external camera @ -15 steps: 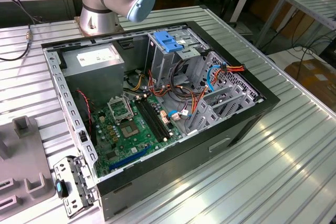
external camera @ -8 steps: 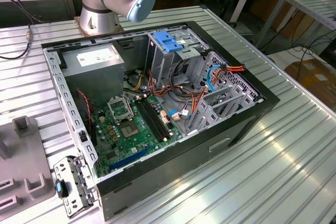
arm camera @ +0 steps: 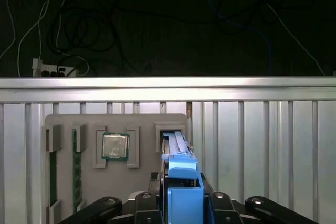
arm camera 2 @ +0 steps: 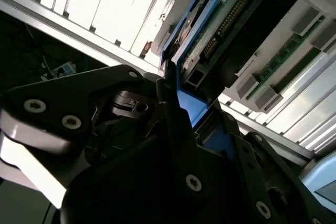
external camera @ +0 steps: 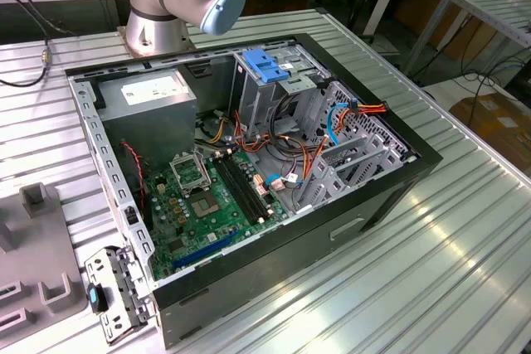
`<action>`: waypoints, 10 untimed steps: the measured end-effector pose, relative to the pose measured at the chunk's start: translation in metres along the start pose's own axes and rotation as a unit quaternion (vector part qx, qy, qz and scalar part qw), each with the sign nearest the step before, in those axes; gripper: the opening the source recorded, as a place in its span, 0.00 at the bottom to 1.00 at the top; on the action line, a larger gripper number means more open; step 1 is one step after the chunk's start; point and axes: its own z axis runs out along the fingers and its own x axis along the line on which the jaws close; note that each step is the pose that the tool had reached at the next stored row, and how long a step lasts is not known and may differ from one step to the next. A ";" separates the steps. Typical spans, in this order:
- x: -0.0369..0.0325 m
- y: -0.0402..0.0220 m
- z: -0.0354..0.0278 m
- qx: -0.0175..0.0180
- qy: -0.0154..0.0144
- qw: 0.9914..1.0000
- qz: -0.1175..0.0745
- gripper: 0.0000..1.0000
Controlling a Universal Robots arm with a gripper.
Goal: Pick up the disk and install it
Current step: 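Pick up the disk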
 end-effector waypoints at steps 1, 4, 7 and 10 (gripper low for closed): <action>-0.0001 0.0000 -0.0035 0.000 0.000 1.000 0.000 0.37; -0.0003 0.0001 -0.0149 0.000 0.000 1.000 0.000 0.37; -0.0005 0.0002 -0.0250 -0.001 0.000 1.000 0.000 0.37; -0.0007 0.0003 -0.0353 -0.001 0.000 1.000 0.000 0.37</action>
